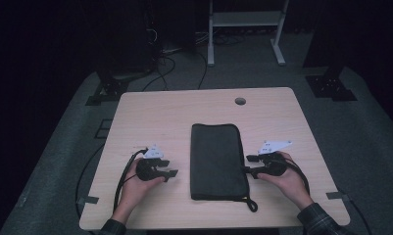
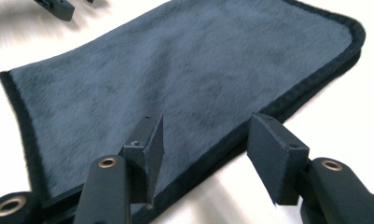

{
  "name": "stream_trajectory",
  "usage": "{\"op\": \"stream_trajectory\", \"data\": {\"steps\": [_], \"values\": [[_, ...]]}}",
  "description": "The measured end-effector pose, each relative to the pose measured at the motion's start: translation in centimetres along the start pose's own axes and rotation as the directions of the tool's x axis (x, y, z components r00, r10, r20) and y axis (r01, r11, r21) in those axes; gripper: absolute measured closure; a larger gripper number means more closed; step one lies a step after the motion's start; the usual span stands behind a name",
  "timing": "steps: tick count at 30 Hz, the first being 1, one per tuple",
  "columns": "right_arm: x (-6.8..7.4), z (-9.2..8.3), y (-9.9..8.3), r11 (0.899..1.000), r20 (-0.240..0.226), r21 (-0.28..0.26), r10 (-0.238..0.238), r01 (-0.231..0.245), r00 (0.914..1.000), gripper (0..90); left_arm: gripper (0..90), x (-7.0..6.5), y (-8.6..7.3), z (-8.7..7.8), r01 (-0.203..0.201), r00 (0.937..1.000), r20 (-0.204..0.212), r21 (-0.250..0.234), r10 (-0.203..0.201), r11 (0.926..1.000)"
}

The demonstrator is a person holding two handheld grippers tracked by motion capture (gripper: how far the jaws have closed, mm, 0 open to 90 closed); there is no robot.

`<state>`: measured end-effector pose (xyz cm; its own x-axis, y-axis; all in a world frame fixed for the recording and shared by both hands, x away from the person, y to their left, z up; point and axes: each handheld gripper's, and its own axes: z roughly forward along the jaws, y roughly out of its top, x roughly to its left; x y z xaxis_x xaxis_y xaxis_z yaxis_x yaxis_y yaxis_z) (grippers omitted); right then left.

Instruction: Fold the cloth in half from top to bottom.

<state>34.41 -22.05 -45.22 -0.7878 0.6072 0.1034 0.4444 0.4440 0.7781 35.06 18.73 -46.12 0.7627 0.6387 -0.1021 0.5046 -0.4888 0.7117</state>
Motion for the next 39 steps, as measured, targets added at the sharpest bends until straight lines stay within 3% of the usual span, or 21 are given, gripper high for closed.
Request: {"op": "stream_trajectory", "data": {"steps": [14,24,32,36,39], "values": [[-2.8,1.7,3.0,1.0,0.04,-0.022,0.015,-0.014,0.9991,45.4,48.9,2.0,4.4,1.7,0.008,0.9999,-0.01,-0.052,-0.009,0.9986],[-5.4,3.6,5.7,0.999,0.083,-0.029,0.019,-0.017,0.9963,45.2,50.7,4.0,8.1,4.2,0.024,0.9995,-0.017,-0.093,-0.025,0.9954],[-8.5,5.6,7.5,0.999,0.123,-0.031,0.04,-0.037,0.9915,45.2,49.8,6.1,10.5,6.1,0.018,0.9989,-0.042,-0.084,-0.022,0.9963],[-9.4,6.4,7.5,0.997,0.132,-0.049,0.069,-0.063,0.9889,46.7,49.8,6.9,11.3,7.2,0.04,0.9979,-0.047,-0.086,-0.044,0.9955],[-10.3,7.5,7.1,0.997,0.144,-0.012,0.079,-0.078,0.9864,46.3,49.6,7.4,11.8,8.1,0.034,0.9977,-0.057,-0.073,-0.038,0.9967]]}}
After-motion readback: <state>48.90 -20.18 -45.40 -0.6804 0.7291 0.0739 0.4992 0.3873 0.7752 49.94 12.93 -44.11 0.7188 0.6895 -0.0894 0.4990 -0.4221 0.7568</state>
